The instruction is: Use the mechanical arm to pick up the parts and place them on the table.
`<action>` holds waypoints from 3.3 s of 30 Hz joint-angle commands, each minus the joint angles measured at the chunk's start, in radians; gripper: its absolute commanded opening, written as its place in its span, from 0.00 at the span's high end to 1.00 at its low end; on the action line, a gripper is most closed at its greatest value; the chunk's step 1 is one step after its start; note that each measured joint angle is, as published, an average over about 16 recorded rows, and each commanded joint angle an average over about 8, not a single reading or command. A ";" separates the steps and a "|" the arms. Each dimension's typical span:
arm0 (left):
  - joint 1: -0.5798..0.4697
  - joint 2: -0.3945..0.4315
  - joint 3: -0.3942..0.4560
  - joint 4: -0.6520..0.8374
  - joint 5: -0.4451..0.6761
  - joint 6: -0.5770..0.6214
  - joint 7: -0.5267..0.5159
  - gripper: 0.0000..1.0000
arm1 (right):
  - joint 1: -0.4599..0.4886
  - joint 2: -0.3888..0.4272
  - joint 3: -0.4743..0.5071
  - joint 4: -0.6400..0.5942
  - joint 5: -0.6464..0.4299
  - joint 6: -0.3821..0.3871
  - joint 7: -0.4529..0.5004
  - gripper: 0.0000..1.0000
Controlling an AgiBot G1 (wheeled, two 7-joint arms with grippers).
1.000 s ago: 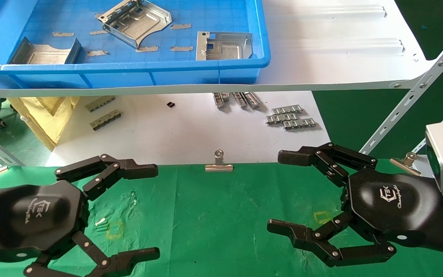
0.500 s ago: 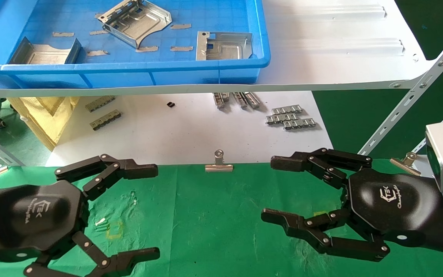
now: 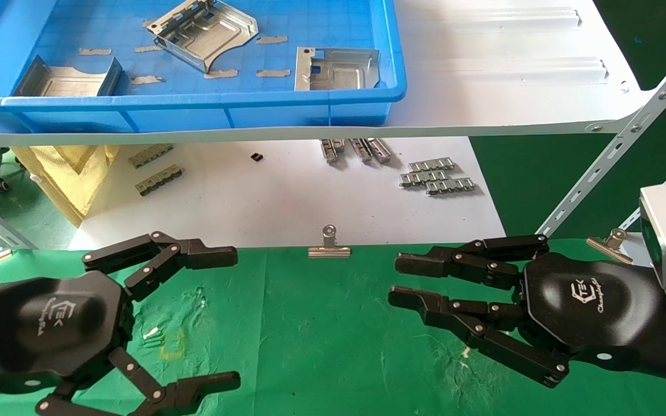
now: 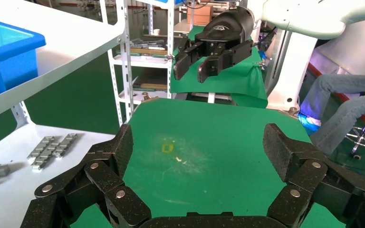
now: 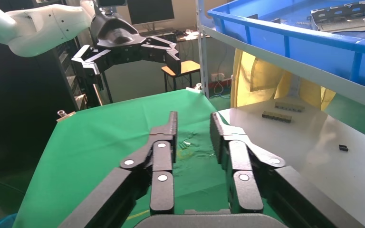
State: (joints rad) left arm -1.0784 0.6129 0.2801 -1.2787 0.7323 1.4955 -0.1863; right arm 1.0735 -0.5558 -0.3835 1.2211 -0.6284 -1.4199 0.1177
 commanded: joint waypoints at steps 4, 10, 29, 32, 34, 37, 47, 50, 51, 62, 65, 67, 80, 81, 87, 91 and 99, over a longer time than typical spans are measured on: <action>0.000 0.000 0.000 0.000 0.000 0.000 0.000 0.00 | 0.000 0.000 0.000 0.000 0.000 0.000 0.000 1.00; 0.000 0.000 0.000 0.000 0.000 0.000 0.000 0.00 | 0.000 0.000 0.000 0.000 0.000 0.000 0.000 1.00; 0.000 0.000 0.000 0.000 0.000 0.000 0.000 0.00 | 0.000 0.000 0.000 0.000 0.000 0.000 0.000 1.00; 0.000 0.000 0.000 -0.001 0.000 0.000 0.000 0.00 | 0.000 0.000 0.000 0.000 0.000 0.000 0.000 1.00; 0.000 0.000 0.000 0.000 0.000 -0.001 0.000 0.00 | 0.000 0.000 0.000 0.000 0.000 0.000 0.000 1.00; -0.006 0.006 0.000 0.006 0.003 -0.006 0.002 0.00 | 0.000 0.000 0.000 0.000 0.000 0.000 0.000 0.79; -0.257 0.112 0.035 0.165 0.109 -0.037 0.019 0.00 | 0.000 0.000 0.000 0.000 0.000 0.000 0.000 0.00; -0.404 0.171 0.064 0.303 0.191 -0.060 0.040 0.00 | 0.000 0.000 0.000 0.000 0.000 0.000 0.000 0.00; -0.454 0.194 0.076 0.359 0.224 -0.078 0.049 0.00 | 0.000 0.000 0.000 0.000 0.000 0.000 0.000 0.00; -0.848 0.454 0.191 0.919 0.522 -0.384 0.193 0.00 | 0.000 0.000 0.000 0.000 0.000 0.000 0.000 0.00; -0.908 0.501 0.215 1.019 0.569 -0.443 0.221 0.00 | 0.000 0.000 0.000 0.000 0.000 0.000 0.000 0.00; -0.939 0.526 0.230 1.075 0.596 -0.480 0.235 0.00 | 0.000 0.000 0.000 0.000 0.000 0.000 0.000 0.00; -0.999 0.583 0.268 1.269 0.659 -0.632 0.222 1.00 | 0.000 0.000 0.000 0.000 0.000 0.000 0.000 0.00; -0.999 0.583 0.267 1.274 0.658 -0.636 0.219 1.00 | 0.000 0.000 0.000 0.000 0.000 0.000 0.000 0.00; -0.998 0.580 0.258 1.285 0.644 -0.652 0.199 1.00 | 0.000 0.000 0.000 0.000 0.000 0.000 0.000 0.00; -0.996 0.578 0.247 1.288 0.628 -0.652 0.181 1.00 | 0.000 0.000 0.000 0.000 0.000 0.000 0.000 0.00; -0.986 0.575 0.248 1.294 0.630 -0.646 0.156 1.00 | 0.000 0.000 0.000 0.000 0.000 0.000 0.000 0.00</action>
State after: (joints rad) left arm -2.0671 1.1892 0.5283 0.0122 1.3626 0.8483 -0.0272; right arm 1.0735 -0.5558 -0.3835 1.2211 -0.6284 -1.4199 0.1177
